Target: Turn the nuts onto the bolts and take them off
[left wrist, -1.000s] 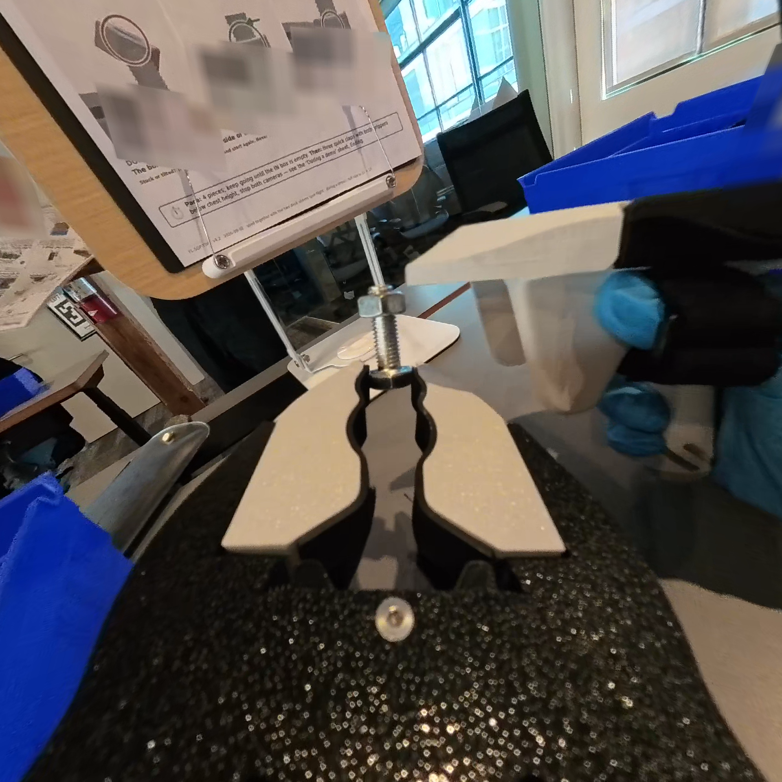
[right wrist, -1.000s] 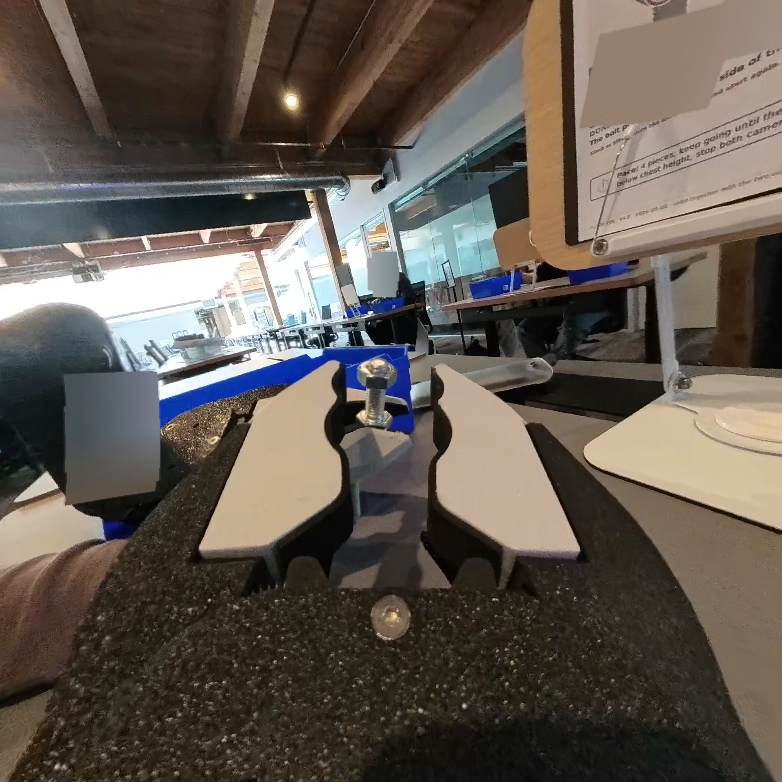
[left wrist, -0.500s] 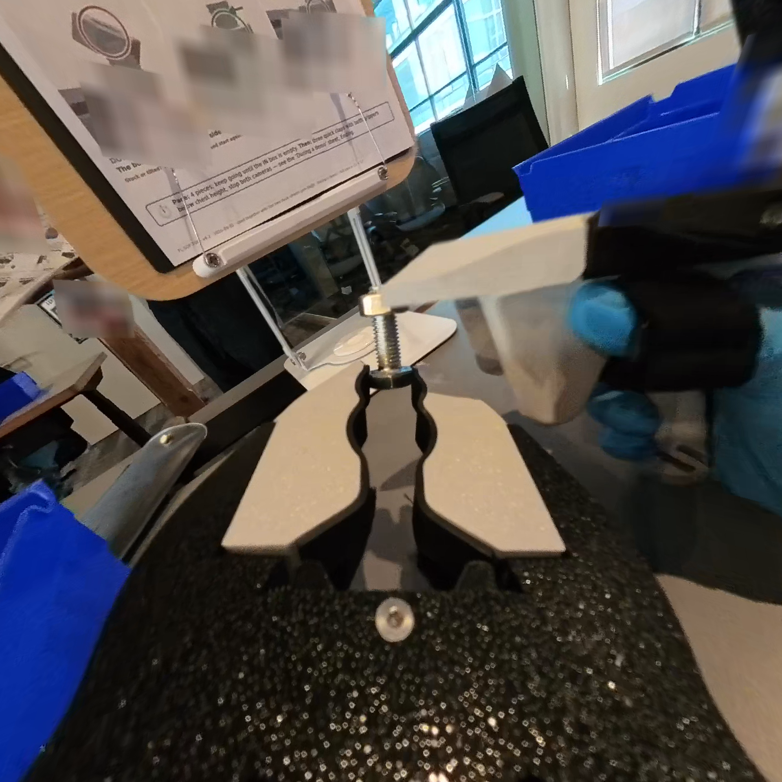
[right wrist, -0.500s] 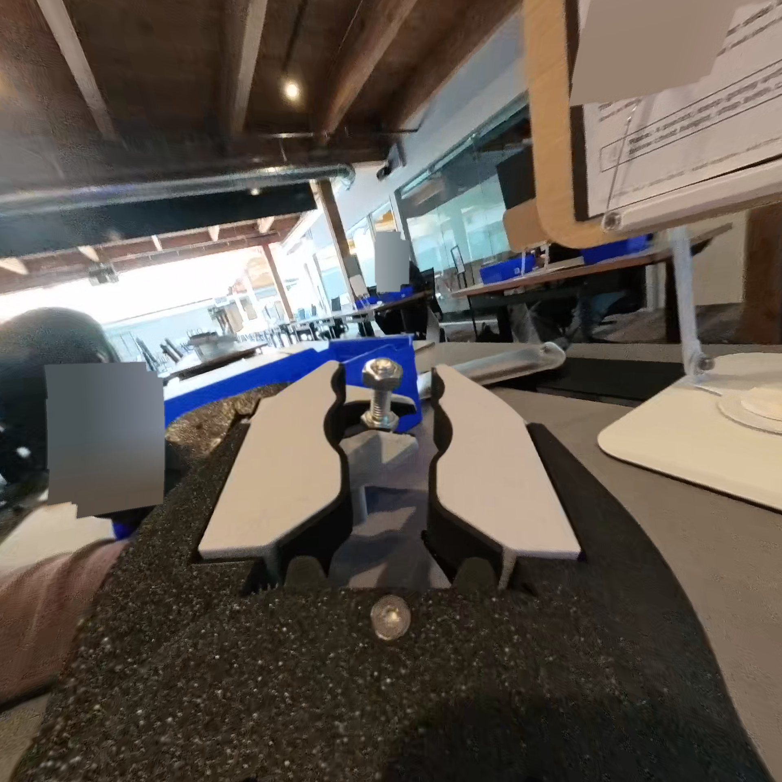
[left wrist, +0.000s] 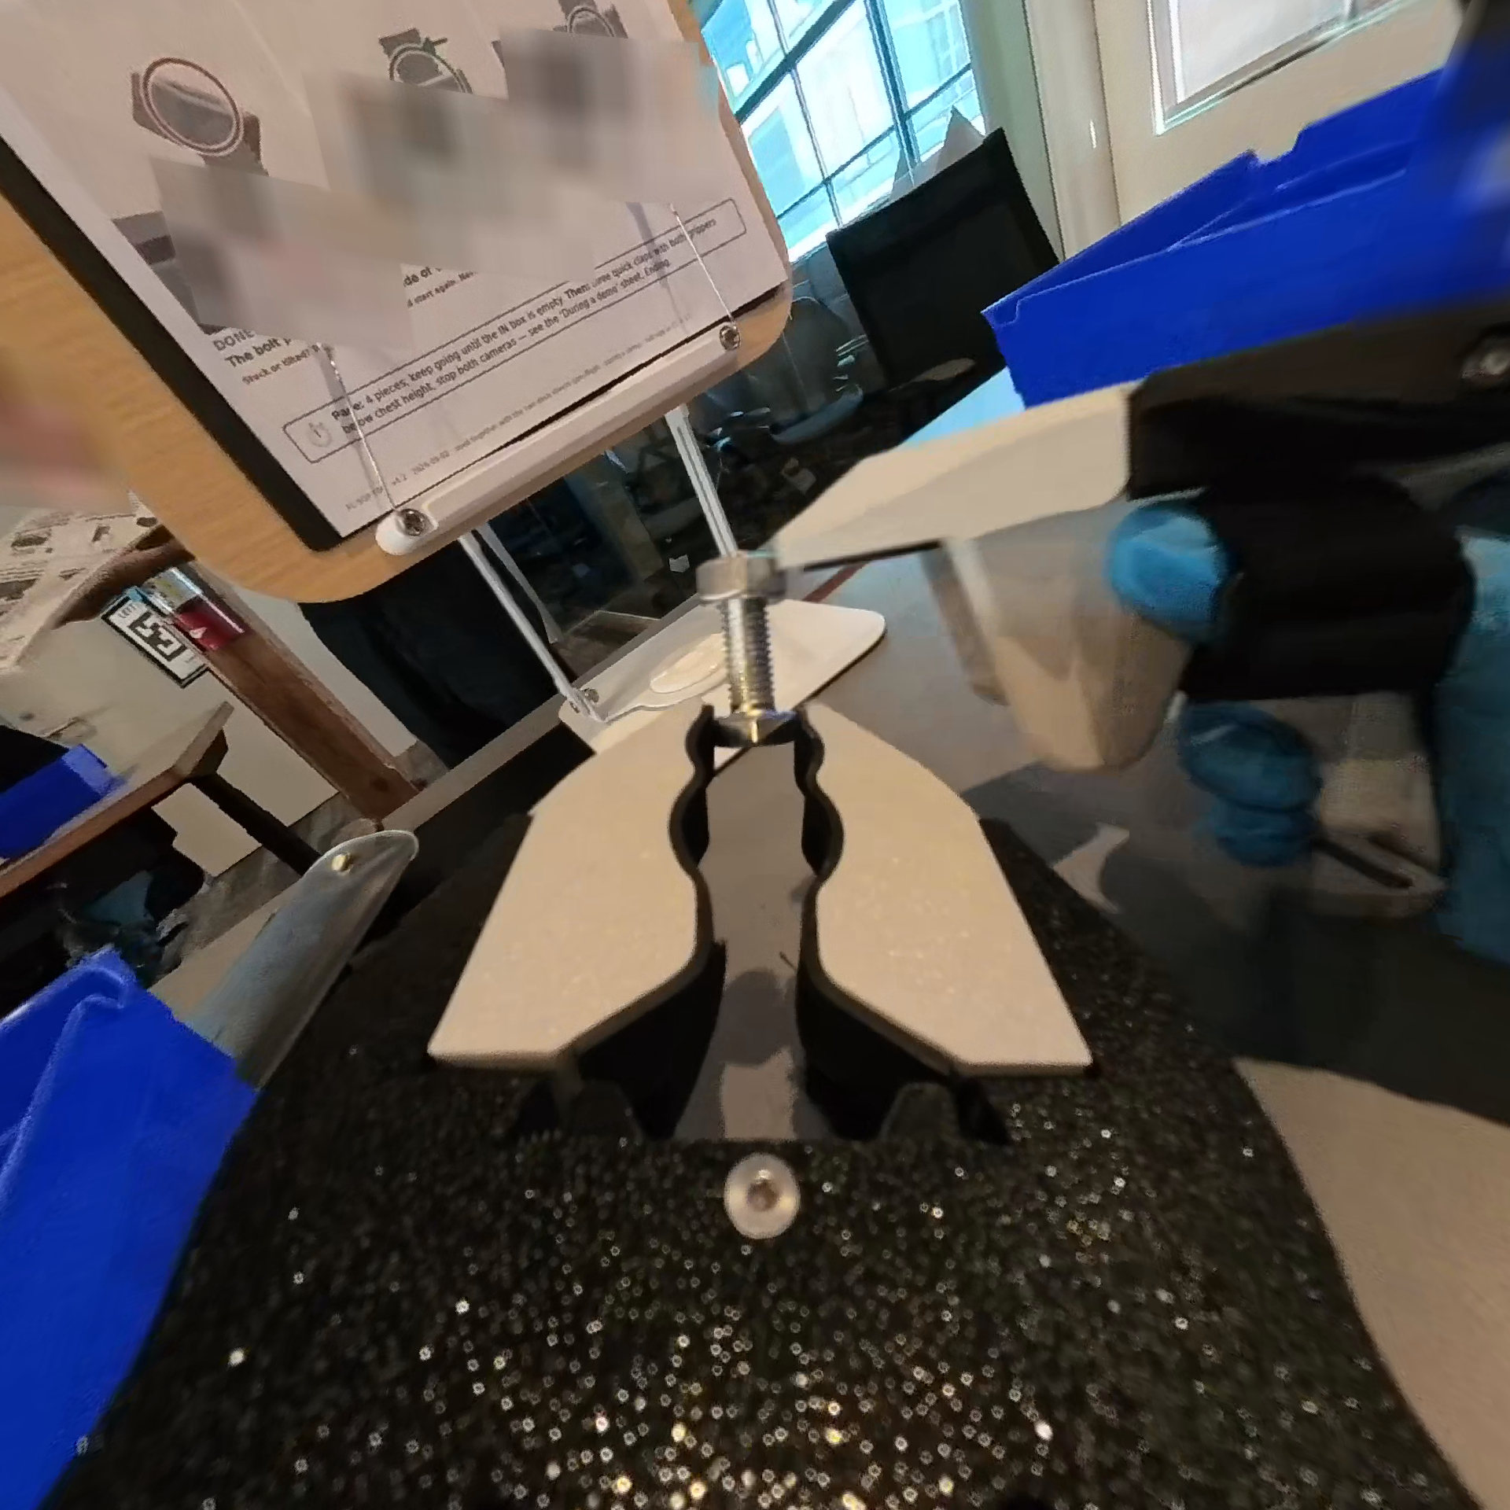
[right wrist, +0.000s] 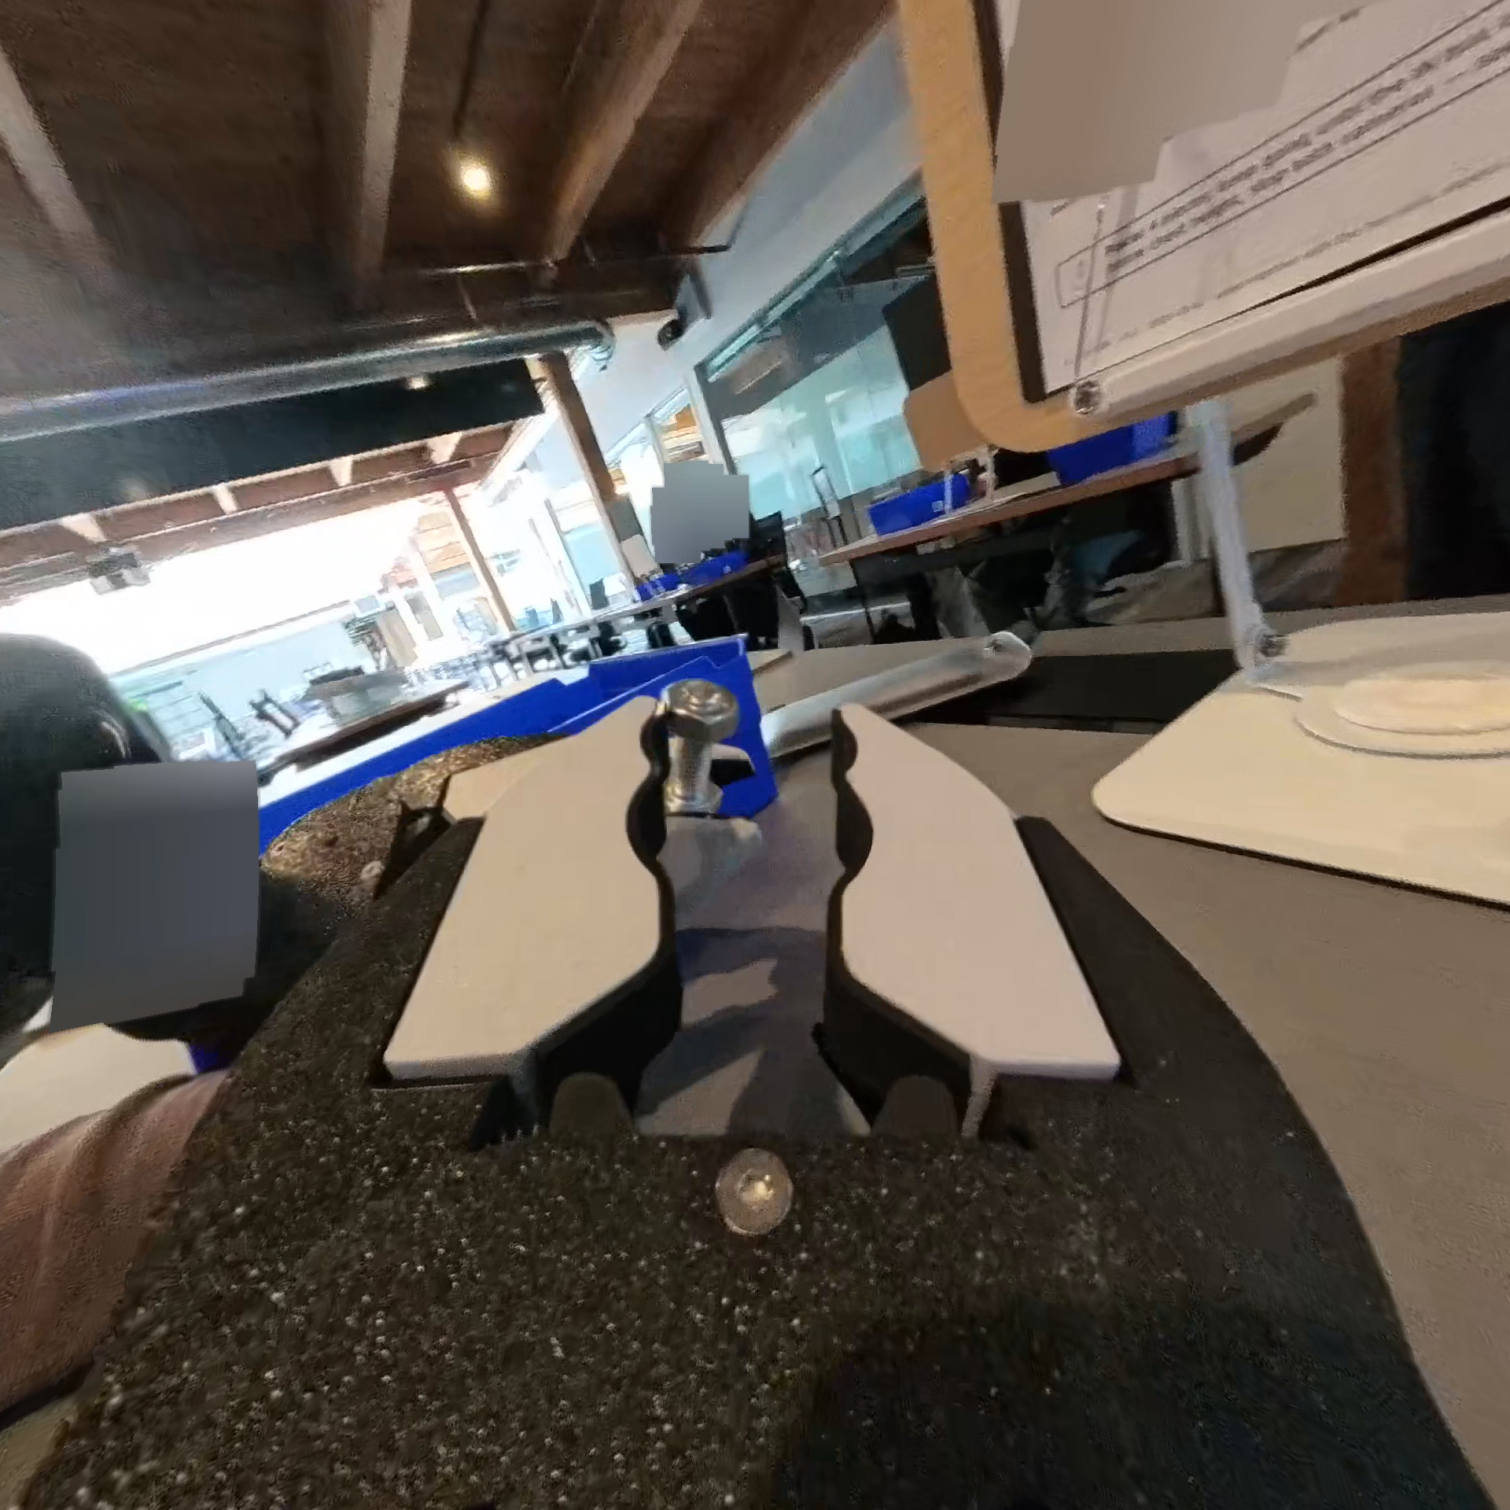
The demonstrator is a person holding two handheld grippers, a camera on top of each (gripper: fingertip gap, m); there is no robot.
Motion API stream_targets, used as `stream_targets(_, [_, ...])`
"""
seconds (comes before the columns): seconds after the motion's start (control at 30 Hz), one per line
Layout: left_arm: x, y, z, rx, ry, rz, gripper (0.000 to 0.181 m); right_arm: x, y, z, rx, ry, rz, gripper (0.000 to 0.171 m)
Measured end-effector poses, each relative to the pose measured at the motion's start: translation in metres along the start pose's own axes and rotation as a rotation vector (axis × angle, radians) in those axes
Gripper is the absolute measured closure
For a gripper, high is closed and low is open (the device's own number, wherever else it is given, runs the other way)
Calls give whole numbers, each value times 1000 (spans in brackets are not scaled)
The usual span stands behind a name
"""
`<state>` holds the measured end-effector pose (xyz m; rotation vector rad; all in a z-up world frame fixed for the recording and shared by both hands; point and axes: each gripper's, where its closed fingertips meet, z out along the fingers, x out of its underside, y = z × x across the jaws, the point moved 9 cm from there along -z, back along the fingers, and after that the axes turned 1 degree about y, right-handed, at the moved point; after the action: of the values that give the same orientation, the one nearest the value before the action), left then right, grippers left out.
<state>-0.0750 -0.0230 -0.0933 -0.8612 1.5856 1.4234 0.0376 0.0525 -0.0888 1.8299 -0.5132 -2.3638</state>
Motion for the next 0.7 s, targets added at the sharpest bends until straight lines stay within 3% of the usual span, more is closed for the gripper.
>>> stream_targets(0.1, [1,4,-2,-10,-8,-30,163,-6,-8,-14,73,-95,39,139])
stream_targets(0.3, [-1,-1,0,-4,-9,14,163,-2,1,7,-95,-44,35,129])
stream_targets(0.37, [-4,0,-2,-25,-26,37,163,1,3,6,-58,-1,9,132])
stream_targets(0.47, [-4,3,-5,-43,-39,20,163,-3,-1,-10,33,-69,28,137])
stream_targets(0.57, [-2,4,-3,-34,-22,-6,163,-7,-5,-15,-4,-150,78,128])
stream_targets(0.7, [-2,0,0,-18,-11,15,163,-3,4,4,-87,-100,-2,116])
